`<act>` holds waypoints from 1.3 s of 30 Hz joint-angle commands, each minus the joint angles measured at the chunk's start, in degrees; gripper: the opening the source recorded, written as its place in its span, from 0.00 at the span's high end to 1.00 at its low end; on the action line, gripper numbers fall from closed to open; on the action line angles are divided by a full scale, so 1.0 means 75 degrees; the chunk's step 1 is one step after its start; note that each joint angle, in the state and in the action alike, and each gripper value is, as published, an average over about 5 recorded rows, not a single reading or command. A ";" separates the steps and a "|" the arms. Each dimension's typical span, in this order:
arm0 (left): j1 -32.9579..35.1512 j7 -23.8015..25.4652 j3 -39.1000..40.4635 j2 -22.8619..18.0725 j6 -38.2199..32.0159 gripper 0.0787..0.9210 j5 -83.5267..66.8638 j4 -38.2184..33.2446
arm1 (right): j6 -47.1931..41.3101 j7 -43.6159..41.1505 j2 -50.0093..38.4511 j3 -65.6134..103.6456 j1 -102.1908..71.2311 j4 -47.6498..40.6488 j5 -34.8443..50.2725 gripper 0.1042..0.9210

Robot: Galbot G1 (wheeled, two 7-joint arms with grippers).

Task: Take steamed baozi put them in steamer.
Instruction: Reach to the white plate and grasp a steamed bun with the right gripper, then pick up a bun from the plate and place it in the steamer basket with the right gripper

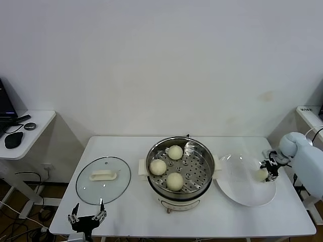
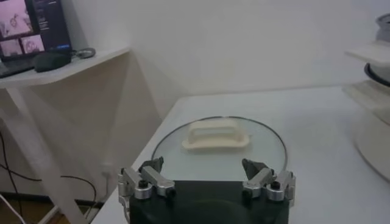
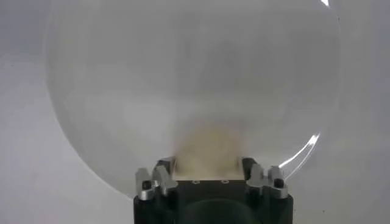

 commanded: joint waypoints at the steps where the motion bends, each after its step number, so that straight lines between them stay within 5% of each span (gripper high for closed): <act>1: 0.0015 -0.0026 0.0034 -0.0021 -0.0024 0.12 0.0103 0.0003 | -0.0182 -0.0120 -0.0202 -0.0372 0.0330 0.0308 0.0664 0.46; 9: -0.0024 -0.0107 0.0164 -0.0002 -0.0145 0.12 0.0228 0.0018 | -0.1713 -0.0445 -0.1017 -0.3404 0.3101 0.2418 0.3601 0.46; 20: -0.0102 -0.0129 0.0330 0.0051 -0.0140 0.12 0.0118 -0.0465 | -0.4001 -0.0097 0.0120 -0.6497 0.6407 0.4789 0.7359 0.46; 39: -0.0156 -0.0121 0.0284 0.0164 -0.0117 0.12 -0.0110 -0.0592 | -0.5064 0.1052 0.0952 -0.7469 0.5701 0.5425 0.7298 0.47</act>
